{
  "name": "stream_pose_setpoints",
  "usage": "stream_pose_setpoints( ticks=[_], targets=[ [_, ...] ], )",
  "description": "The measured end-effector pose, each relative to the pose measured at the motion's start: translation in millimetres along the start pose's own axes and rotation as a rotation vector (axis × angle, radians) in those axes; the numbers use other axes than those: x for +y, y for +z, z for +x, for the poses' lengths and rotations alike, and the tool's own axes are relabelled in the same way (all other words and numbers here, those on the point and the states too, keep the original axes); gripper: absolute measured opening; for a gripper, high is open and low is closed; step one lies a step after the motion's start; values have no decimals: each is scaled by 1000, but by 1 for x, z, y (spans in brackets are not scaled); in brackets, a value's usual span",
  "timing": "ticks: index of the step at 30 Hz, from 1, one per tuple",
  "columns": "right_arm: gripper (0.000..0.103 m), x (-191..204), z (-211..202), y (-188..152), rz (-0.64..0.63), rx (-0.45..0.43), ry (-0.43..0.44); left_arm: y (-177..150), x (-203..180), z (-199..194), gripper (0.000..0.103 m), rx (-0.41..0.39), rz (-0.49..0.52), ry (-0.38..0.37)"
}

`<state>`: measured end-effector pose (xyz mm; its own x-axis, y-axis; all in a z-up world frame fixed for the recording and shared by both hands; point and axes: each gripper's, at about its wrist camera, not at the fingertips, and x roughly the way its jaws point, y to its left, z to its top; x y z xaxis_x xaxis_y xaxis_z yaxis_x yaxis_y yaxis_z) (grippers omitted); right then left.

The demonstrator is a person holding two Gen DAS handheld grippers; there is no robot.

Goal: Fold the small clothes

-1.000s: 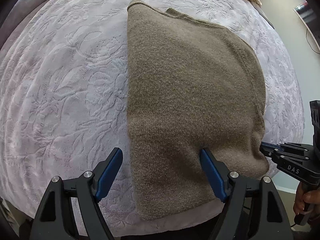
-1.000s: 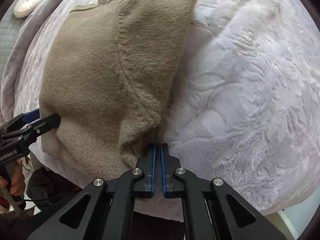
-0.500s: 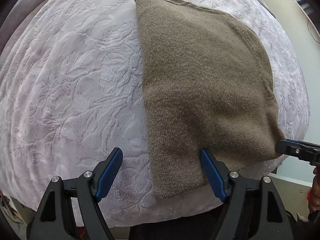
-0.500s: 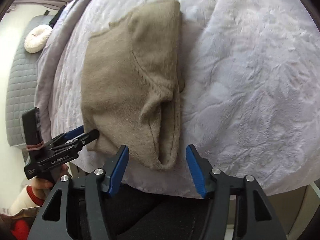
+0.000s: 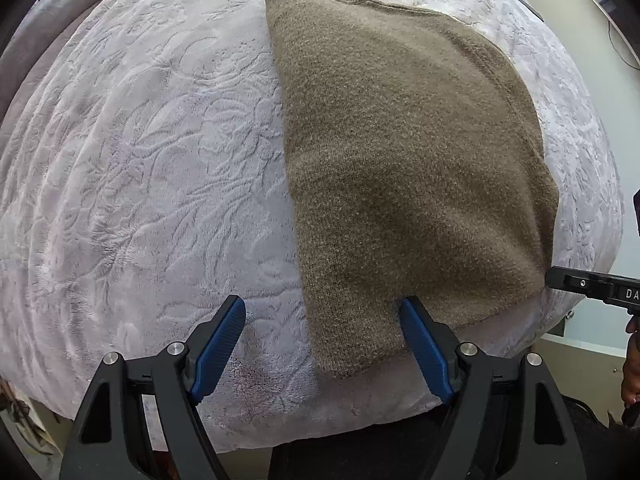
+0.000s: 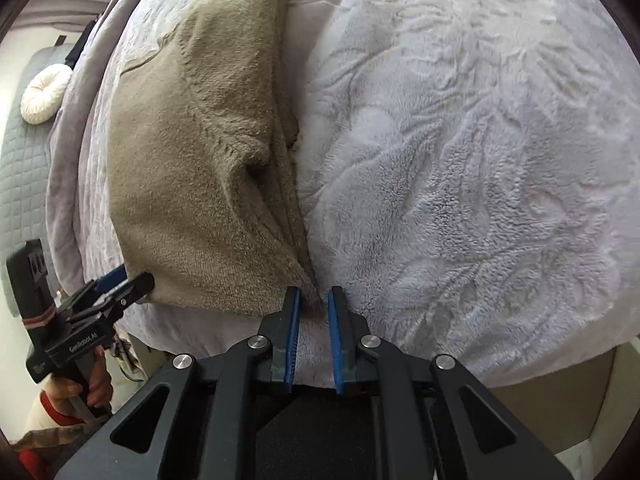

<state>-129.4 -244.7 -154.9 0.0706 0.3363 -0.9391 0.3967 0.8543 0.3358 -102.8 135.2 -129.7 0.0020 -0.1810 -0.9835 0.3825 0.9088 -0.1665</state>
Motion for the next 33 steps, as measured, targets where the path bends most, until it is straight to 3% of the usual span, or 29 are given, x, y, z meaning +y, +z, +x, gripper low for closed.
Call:
stream_pose_setpoints(
  ticks=[8, 11, 13, 14, 15, 19, 23, 27, 33],
  targets=[
    [18, 25, -31, 5, -44, -56, -80, 13, 4, -30, 80, -58, -22, 19],
    [34, 42, -37, 15, -71, -74, -95, 17, 6, -46, 80, -83, -44, 20],
    [53, 50, -40, 17, -90, -82, -109, 19, 6, -56, 80, -105, -52, 21],
    [56, 58, -40, 18, -106, -86, -116, 21, 6, -61, 85, -115, -55, 33],
    [59, 66, -41, 19, -120, -87, -120, 23, 6, -66, 103, -120, -59, 50],
    [80, 86, -45, 28, -155, -98, -134, 28, 3, -79, 103, -132, -82, 79],
    [84, 102, -48, 31, -156, -132, -191, 30, 5, -90, 103, -139, -109, 92],
    [103, 112, -59, 28, -160, -204, -234, 32, 7, -96, 103, -150, -121, 121],
    [103, 122, -66, 31, -147, -224, -273, 35, 4, -99, 103, -139, -115, 137]
  ],
)
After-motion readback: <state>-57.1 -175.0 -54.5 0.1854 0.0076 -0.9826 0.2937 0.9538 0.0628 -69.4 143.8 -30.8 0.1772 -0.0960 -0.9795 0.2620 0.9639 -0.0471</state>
